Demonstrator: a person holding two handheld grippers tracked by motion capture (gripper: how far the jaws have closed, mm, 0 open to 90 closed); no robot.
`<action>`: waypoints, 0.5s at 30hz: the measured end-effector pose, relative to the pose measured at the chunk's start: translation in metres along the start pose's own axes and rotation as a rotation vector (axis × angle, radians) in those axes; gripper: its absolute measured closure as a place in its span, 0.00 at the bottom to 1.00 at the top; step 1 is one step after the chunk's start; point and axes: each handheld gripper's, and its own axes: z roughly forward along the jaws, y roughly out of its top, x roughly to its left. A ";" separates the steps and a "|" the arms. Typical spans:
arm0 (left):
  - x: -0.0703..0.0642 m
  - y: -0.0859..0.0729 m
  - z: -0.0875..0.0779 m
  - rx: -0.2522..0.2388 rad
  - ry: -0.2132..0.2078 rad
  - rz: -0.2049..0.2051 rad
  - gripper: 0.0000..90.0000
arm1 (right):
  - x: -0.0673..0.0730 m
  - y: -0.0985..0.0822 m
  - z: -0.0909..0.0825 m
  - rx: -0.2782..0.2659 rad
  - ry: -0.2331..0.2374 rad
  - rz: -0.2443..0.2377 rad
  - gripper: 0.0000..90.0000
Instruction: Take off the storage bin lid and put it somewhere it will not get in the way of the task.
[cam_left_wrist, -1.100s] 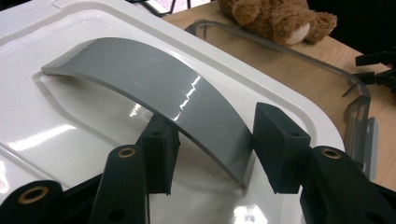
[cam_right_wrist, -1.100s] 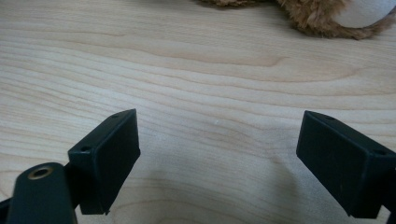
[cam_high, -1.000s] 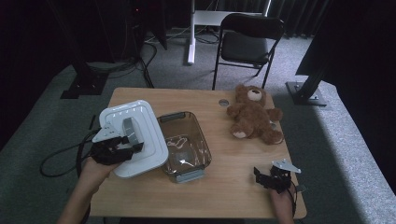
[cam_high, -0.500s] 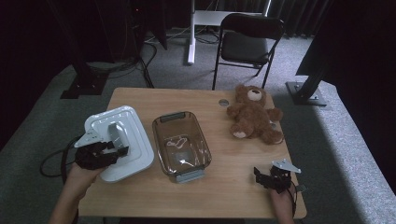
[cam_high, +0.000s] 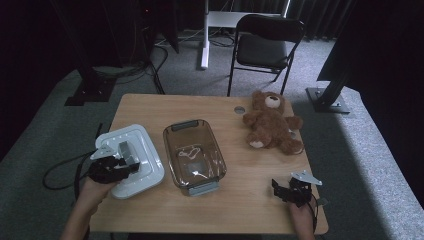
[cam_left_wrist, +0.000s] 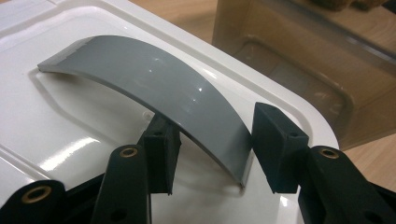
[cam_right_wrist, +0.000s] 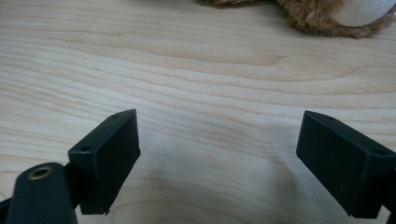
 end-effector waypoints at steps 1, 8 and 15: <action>0.001 -0.003 0.009 0.008 -0.022 -0.001 0.60 | 0.000 0.000 0.000 0.000 0.000 0.000 0.14; 0.000 -0.012 0.037 0.037 -0.073 0.033 0.60 | 0.000 0.000 0.000 -0.003 0.003 0.002 0.14; 0.002 -0.017 0.057 0.064 -0.110 0.040 0.60 | 0.000 0.000 0.000 0.000 0.003 0.000 0.14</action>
